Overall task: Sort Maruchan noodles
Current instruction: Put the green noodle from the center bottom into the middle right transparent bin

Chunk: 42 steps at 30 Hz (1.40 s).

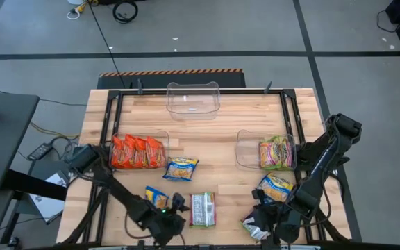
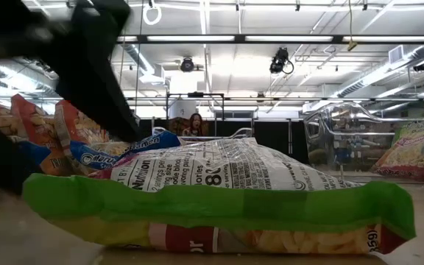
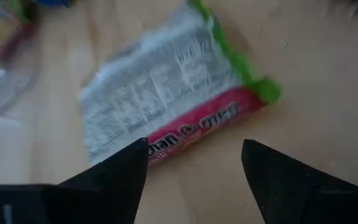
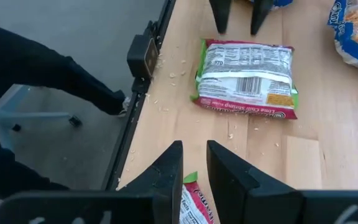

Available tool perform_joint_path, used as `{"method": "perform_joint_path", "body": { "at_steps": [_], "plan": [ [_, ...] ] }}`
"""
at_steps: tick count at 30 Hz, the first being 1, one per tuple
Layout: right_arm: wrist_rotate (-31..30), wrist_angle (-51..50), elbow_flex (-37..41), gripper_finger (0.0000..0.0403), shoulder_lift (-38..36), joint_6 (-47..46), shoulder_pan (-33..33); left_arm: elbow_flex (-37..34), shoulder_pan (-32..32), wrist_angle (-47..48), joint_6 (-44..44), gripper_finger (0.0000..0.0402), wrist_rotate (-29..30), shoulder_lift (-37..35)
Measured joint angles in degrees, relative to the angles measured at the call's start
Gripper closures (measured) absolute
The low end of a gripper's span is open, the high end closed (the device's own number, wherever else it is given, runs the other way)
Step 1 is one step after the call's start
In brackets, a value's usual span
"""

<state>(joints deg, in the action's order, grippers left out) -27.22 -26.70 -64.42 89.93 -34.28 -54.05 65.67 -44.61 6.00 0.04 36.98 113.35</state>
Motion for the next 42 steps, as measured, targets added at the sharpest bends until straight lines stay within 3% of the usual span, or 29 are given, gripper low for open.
{"method": "perform_joint_path", "body": {
  "at_steps": [3,9,15,20,26,28,31,35,38,42],
  "plan": [
    [0.1,0.1,0.0,0.0325,0.0,0.0,0.5,-0.1,2.4,-0.1,5.8,0.0139,-2.1,1.3],
    [0.2,0.1,0.0,0.0325,0.0,1.1,0.5,0.0,4.3,-3.8,20.8,0.0139,1.8,2.4],
    [-1.9,-0.1,0.0,0.0325,0.0,6.3,1.0,0.1,6.3,-13.1,30.2,0.0163,-3.1,5.5],
    [-2.9,-0.1,0.0,0.0325,-0.2,8.8,1.8,-0.1,8.0,-23.6,31.1,0.0233,-3.7,6.8],
    [-2.9,-1.6,0.0,0.0325,-3.0,9.0,2.6,0.0,11.1,-29.2,20.7,0.0374,-5.7,6.5],
    [-2.9,-3.6,0.0,0.0325,-4.4,9.4,2.7,-0.1,12.3,-28.0,16.8,0.0391,-6.9,6.6],
    [-3.0,-7.2,0.0,0.0325,-6.1,8.7,2.8,-0.1,13.5,-27.0,18.3,0.0392,-7.0,5.9],
    [-2.9,-12.5,0.0,0.0325,-6.2,8.3,2.8,0.0,13.1,-27.1,36.9,0.0381,-5.0,5.4],
    [-3.0,-14.7,0.5,0.0325,-4.8,5.3,2.8,-0.1,12.8,-27.1,47.9,0.0348,-5.9,5.4],
    [1.1,-14.6,3.4,0.0325,-0.9,-1.0,5.2,0.0,13.4,-26.3,51.9,0.0288,-7.6,5.4]
  ]
}}
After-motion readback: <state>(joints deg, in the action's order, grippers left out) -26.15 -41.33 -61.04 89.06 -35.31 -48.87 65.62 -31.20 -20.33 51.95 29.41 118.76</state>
